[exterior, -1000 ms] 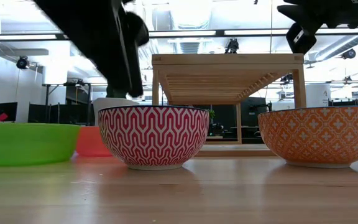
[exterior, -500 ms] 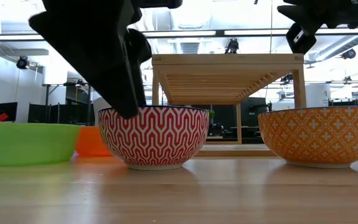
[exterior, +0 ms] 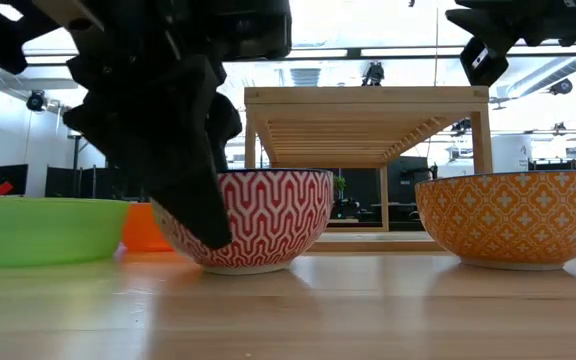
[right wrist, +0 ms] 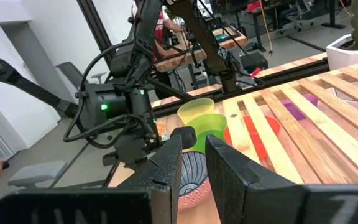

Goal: Place and stack bowls onto a shelf
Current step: Put the blue patterned bowl on the shelf

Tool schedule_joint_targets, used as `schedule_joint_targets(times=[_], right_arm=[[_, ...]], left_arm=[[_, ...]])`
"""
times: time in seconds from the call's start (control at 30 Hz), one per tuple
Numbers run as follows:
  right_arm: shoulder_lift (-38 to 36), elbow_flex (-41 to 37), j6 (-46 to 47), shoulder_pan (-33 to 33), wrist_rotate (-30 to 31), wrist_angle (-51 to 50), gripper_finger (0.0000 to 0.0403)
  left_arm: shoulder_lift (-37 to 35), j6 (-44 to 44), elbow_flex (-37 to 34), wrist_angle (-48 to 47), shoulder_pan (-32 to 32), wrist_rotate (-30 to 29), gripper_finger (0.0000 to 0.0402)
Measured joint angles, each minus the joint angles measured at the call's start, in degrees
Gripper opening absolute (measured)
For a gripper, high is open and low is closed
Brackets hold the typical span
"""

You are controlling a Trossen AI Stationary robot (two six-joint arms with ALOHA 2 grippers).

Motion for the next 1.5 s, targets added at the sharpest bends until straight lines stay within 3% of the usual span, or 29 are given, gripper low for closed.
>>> schedule_joint_targets(times=[0.2,0.5,1.0,1.27,1.5], right_arm=[[0.00,0.00,-0.02,0.00,0.00,-0.04,0.0063],[0.00,0.00,-0.02,0.00,0.00,-0.33,0.0063],[0.00,0.00,0.02,-0.02,0.05,-0.31,0.0063],[-0.02,0.00,-0.17,-0.02,0.15,0.15,0.0063],[-0.02,0.02,-1.88,-0.02,0.16,-0.08,0.0063]], left_arm=[[-0.11,0.71,0.49,-0.42,-0.02,-0.92,0.0013],[-0.07,3.97,7.18,-10.75,-0.28,0.78,0.0006],[-0.07,22.42,35.94,-32.85,-0.55,-0.03,0.0004],[-0.15,37.81,50.97,-44.74,5.18,-3.89,0.0008],[-0.17,49.64,53.99,-50.10,13.71,-3.77,0.0007]])
